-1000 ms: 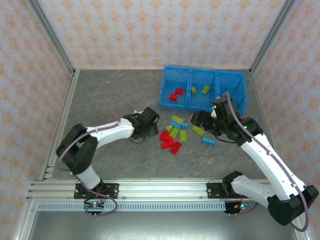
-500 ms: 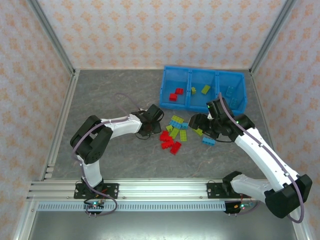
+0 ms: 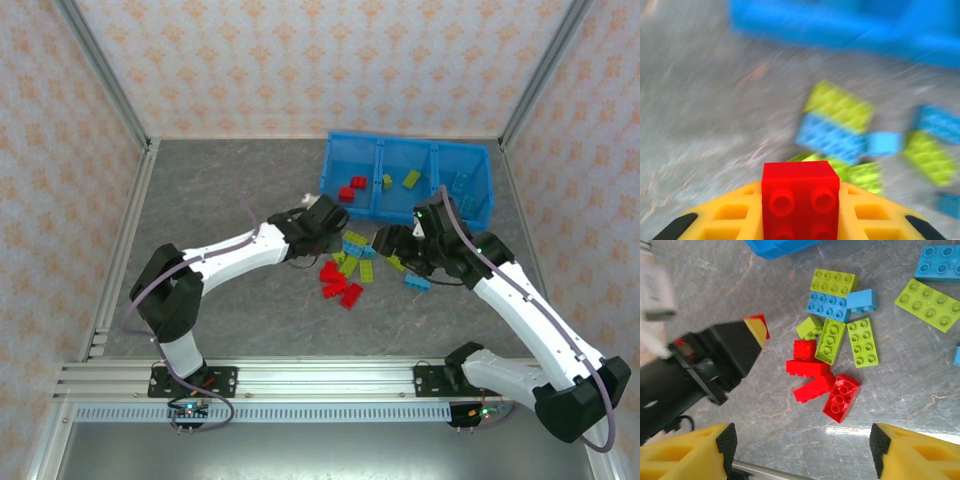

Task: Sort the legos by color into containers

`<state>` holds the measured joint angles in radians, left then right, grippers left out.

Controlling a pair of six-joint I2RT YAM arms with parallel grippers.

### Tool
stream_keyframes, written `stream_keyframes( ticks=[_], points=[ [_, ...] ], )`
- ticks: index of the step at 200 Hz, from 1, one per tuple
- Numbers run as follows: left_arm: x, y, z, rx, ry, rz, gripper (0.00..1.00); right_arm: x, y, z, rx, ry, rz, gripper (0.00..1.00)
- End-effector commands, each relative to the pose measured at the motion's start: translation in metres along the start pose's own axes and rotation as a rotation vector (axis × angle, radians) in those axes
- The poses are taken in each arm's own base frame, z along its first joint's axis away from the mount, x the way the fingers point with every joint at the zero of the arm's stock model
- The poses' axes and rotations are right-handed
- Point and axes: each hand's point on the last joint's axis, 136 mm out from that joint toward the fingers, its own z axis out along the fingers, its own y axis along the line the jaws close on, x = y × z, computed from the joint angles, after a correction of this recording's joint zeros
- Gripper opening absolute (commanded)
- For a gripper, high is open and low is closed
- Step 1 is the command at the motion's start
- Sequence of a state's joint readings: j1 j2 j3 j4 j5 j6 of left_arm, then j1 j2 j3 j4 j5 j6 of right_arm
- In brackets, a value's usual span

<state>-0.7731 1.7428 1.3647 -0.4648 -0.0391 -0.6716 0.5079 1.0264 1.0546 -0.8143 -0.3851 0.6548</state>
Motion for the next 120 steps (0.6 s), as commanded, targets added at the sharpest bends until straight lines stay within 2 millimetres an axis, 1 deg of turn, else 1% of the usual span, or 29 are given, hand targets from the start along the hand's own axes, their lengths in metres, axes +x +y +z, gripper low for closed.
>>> stream_keyframes(
  ticks=[1,13,16,18,19,29,50,59,72,81,83,94,105,120],
  points=[
    [-0.051,-0.005,-0.005,-0.081,-0.136,0.104,0.27,-0.005,0.002,-0.006,-0.023,-0.053,0.021,0.72],
    [-0.072,-0.015,0.006,-0.096,-0.166,0.164,0.27,-0.004,0.000,-0.008,-0.020,-0.059,0.029,0.73],
    [-0.081,-0.018,0.004,-0.093,-0.183,0.165,0.27,-0.004,-0.001,-0.008,-0.020,-0.059,0.030,0.72],
    [-0.079,-0.017,0.014,-0.107,-0.173,0.172,0.27,-0.004,-0.001,-0.009,-0.018,-0.061,0.030,0.73],
    [-0.081,-0.018,0.016,-0.110,-0.174,0.175,0.27,-0.004,-0.001,-0.009,-0.018,-0.063,0.031,0.73],
    [-0.099,-0.024,0.028,-0.117,-0.197,0.184,0.27,-0.002,-0.004,-0.012,-0.013,-0.067,0.035,0.73],
    [-0.129,-0.028,0.060,-0.143,-0.206,0.195,0.27,0.000,-0.010,-0.019,-0.006,-0.084,0.041,0.72],
    [-0.142,-0.031,0.070,-0.157,-0.214,0.208,0.28,0.001,-0.013,-0.022,-0.003,-0.095,0.043,0.73],
    [-0.154,-0.038,0.081,-0.170,-0.217,0.247,0.31,0.002,-0.016,-0.025,0.001,-0.109,0.046,0.72],
    [-0.164,-0.042,0.083,-0.172,-0.230,0.253,0.35,0.001,-0.018,-0.028,0.006,-0.120,0.046,0.73],
    [-0.163,-0.041,0.086,-0.176,-0.224,0.253,0.36,0.002,-0.019,-0.028,0.007,-0.121,0.044,0.73],
    [-0.173,-0.044,0.084,-0.162,-0.236,0.240,0.42,0.001,-0.024,-0.030,0.027,-0.135,0.051,0.73],
    [-0.181,-0.047,0.077,-0.143,-0.250,0.225,0.48,-0.001,-0.034,-0.032,0.071,-0.155,0.064,0.73],
    [-0.186,-0.049,0.062,-0.129,-0.261,0.214,0.50,-0.004,-0.049,-0.035,0.143,-0.192,0.082,0.76]
  ],
)
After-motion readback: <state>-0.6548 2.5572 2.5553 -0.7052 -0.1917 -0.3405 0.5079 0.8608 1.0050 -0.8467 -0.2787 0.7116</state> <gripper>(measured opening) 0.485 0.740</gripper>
